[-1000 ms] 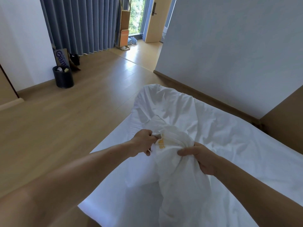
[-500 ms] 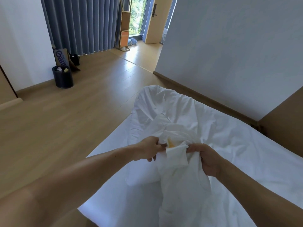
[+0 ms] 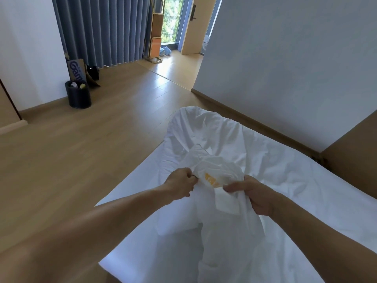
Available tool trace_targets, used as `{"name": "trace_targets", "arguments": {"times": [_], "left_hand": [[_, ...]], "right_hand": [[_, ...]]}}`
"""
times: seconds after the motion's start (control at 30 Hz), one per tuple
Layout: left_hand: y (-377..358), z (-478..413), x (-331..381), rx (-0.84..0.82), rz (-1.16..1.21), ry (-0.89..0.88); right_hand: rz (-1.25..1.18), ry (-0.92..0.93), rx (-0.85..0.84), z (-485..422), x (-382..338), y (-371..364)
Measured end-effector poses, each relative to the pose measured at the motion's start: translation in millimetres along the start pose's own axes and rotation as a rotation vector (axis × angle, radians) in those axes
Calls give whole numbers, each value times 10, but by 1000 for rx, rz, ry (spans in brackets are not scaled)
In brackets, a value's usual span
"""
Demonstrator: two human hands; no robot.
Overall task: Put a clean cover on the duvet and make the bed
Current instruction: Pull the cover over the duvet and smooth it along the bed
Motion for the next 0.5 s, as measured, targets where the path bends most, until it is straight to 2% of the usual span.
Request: {"name": "trace_targets", "arguments": {"times": [0.07, 0.1, 0.23, 0.4, 0.5], "left_hand": [[81, 149, -138, 70, 151, 66], [47, 237, -159, 54, 239, 83], [-340, 500, 109, -144, 557, 47], [-305, 318, 162, -111, 663, 89], [-269, 289, 66, -111, 718, 142]], "right_hand": [[77, 9, 103, -47, -52, 119], [128, 21, 149, -68, -99, 159], [418, 80, 291, -148, -282, 80], [962, 170, 406, -215, -457, -119], [1195, 206, 433, -181, -466, -283]]}}
Point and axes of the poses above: each hand's wrist, its own z-axis away from the middle knuckle, its own y-axis out of the back of the hand, x = y × z, the point moved 10 cm from there along -z, towards the middle knuckle, and after that the axes turned 2 degrees about -z, right-handed, at the moved point
